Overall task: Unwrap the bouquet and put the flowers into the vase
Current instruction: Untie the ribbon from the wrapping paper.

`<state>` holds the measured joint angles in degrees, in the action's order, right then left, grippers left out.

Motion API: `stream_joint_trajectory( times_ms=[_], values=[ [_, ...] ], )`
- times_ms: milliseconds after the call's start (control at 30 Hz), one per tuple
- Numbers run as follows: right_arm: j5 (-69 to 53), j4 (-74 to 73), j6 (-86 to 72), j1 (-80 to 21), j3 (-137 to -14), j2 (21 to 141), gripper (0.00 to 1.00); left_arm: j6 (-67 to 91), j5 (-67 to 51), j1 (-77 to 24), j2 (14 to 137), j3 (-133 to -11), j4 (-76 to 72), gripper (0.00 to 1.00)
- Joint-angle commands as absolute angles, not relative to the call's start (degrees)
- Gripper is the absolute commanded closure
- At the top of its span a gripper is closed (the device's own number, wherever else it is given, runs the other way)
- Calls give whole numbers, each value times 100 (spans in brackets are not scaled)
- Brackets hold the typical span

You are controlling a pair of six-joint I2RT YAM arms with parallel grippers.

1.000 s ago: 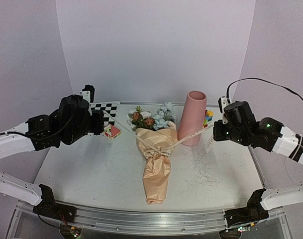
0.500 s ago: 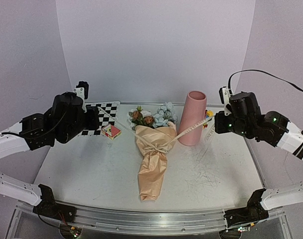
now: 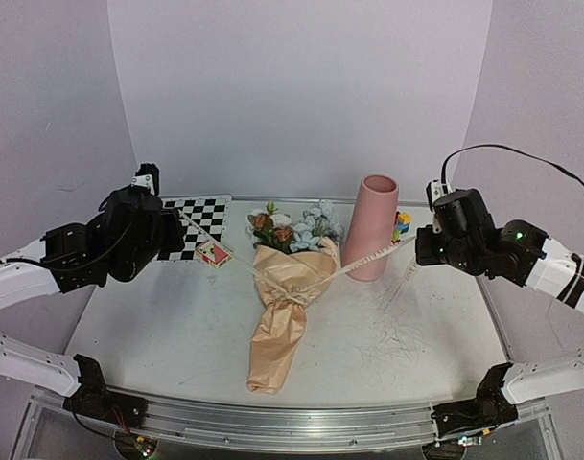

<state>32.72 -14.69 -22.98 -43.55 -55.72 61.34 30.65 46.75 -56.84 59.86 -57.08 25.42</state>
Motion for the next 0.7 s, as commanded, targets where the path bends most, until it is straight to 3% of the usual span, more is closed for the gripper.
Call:
stream_joint_trajectory(
  times_ms=[0, 300, 667],
  values=[
    [3694, -1608, -2511, -4218, -5486, 5995, 98, 3285, 5007, -5539, 5824, -5613, 2581, 100],
    [3707, -1670, -2555, -4123, -5410, 5872, 99, 3186, 4909, -5528, 5816, -5816, 2593, 100],
    [3656, -1686, -2637, -4106, -5197, 5831, 99, 2584, 4378, -5528, 6239, -7049, 2568, 100]
  ],
)
